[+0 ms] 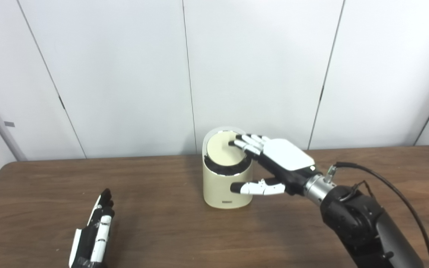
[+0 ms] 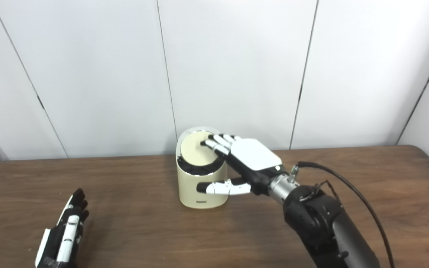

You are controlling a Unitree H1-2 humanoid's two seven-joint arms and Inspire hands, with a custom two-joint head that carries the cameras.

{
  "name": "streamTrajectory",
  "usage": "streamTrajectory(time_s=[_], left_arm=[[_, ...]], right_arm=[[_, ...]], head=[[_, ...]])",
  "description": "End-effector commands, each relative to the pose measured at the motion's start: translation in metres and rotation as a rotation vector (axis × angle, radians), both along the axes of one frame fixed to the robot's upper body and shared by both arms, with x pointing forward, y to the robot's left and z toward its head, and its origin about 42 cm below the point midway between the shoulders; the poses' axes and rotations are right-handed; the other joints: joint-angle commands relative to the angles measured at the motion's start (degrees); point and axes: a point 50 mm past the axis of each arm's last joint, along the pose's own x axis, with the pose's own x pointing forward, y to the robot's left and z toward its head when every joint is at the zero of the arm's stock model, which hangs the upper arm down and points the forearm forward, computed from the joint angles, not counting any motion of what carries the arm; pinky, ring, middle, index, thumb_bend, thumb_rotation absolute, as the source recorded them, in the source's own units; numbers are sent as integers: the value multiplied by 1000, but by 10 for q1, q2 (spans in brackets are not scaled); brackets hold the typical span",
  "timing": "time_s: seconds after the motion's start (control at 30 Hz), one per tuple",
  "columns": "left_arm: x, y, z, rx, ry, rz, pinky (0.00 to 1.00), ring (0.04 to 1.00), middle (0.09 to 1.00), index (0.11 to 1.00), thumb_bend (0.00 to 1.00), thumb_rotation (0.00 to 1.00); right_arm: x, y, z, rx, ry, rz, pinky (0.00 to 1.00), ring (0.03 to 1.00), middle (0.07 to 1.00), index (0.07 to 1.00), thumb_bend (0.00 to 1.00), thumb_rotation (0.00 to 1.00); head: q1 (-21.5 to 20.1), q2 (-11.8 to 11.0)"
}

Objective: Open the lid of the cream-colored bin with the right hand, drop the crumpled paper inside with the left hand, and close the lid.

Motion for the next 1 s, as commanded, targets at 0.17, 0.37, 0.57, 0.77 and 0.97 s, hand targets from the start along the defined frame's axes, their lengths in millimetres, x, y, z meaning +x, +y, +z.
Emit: streamTrajectory(time_s=[0.17, 0.37, 0.57, 0.77, 0.97], left_arm=[[-14, -9, -24, -44, 75, 6, 1000, 1000, 998, 988, 461, 798], [-15, -6, -25, -29, 80, 6, 1000, 1000, 1000, 994, 474, 811], [-16, -5, -22, -44, 80, 6, 1000, 999, 1000, 990, 474, 805], [-16, -4, -20, -48, 76, 2, 1000, 1000, 1000, 993, 484, 802], [-15, -3, -19, -53, 70, -5, 1000, 1000, 1000, 995, 457, 815]], right_arm=[[-9, -7, 37, 23, -129, -22, 1000, 1000, 995, 950, 577, 1000], [-14, -19, 32, 69, -93, -57, 988, 1000, 992, 942, 574, 1000], [-20, -34, 20, 140, -34, -106, 904, 1000, 992, 935, 556, 1000], [-27, -50, 4, 264, 41, -150, 872, 1000, 998, 930, 531, 1000], [-34, -65, -11, 366, 74, -189, 839, 963, 966, 914, 505, 1000]], head=[[-2, 1], [-4, 3], [-10, 6], [-15, 9], [-19, 12]])
